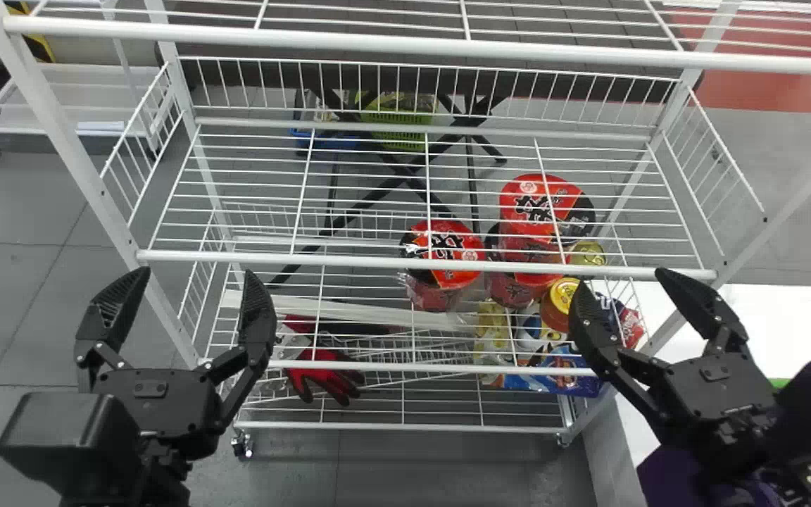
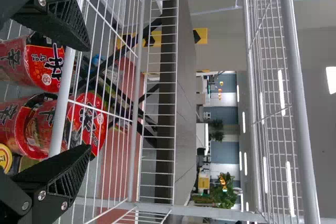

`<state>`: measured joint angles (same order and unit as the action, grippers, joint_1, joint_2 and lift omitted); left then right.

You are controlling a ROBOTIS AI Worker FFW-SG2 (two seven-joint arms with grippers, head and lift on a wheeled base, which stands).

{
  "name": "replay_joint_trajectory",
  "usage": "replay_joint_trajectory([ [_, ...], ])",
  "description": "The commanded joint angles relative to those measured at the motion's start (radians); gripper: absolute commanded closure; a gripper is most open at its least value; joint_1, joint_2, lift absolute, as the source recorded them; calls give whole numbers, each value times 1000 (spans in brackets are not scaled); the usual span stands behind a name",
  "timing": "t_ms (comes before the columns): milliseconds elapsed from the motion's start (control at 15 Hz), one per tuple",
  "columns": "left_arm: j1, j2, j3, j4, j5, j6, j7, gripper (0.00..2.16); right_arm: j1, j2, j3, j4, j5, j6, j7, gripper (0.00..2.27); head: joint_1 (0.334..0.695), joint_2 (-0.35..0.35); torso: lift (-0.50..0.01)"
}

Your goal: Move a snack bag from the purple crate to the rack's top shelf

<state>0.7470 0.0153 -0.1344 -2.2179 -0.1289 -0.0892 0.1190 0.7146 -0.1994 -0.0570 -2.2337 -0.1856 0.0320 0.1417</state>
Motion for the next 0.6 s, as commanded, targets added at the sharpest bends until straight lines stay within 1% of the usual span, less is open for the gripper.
replay_joint_trajectory([
  [0, 0, 0, -2, 0, 0, 0, -1, 137, 0, 0, 0, 2, 0, -2, -1, 181, 695, -61, -379],
  [533, 0, 0, -2, 1, 0, 0, 1, 137, -1, 0, -1, 0, 0, 1, -1, 181, 695, -65, -411],
])
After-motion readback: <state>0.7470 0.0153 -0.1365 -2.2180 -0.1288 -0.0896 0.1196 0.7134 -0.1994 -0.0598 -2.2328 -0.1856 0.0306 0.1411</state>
